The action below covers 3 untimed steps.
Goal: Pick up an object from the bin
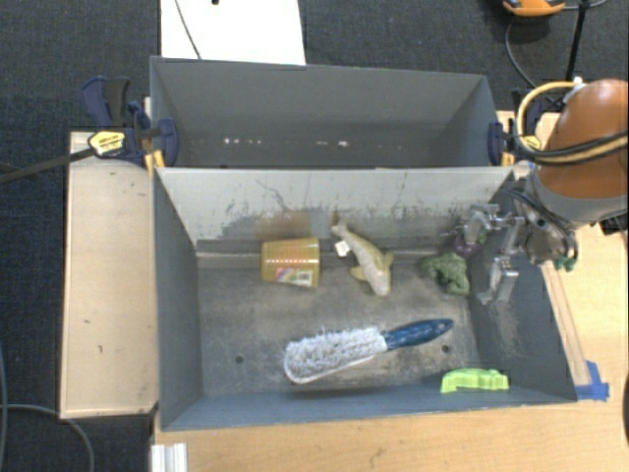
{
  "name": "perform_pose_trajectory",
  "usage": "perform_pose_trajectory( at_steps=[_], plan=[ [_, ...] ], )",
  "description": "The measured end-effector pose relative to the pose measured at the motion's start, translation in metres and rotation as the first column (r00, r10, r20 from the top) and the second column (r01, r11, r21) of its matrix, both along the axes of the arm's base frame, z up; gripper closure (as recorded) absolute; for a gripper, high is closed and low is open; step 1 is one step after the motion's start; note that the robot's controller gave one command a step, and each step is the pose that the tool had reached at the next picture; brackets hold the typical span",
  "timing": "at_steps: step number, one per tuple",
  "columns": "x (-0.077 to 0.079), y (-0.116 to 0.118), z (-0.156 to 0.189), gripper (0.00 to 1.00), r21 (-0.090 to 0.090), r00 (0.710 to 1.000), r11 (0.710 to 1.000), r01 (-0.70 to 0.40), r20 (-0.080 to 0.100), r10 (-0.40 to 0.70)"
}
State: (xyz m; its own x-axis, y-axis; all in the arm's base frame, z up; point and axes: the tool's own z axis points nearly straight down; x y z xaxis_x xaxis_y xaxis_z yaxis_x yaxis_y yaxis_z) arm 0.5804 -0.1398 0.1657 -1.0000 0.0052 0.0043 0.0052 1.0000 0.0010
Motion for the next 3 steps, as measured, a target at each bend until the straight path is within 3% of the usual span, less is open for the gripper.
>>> perform_pose_trajectory(
  at_steps=[1, 2, 3],
  plan=[
    [0.002, 0.001, 0.005, 0.00, -0.002, 1.000, 1.000, -0.004, 0.008, 0.004],
    [-0.027, 0.052, -0.053, 0.00, -0.002, 0.996, 0.996, -0.089, 0.010, 0.089],
    [-0.041, 0.081, -0.048, 0.00, 0.000, 0.984, 0.984, -0.180, 0.003, 0.180]
  ],
)
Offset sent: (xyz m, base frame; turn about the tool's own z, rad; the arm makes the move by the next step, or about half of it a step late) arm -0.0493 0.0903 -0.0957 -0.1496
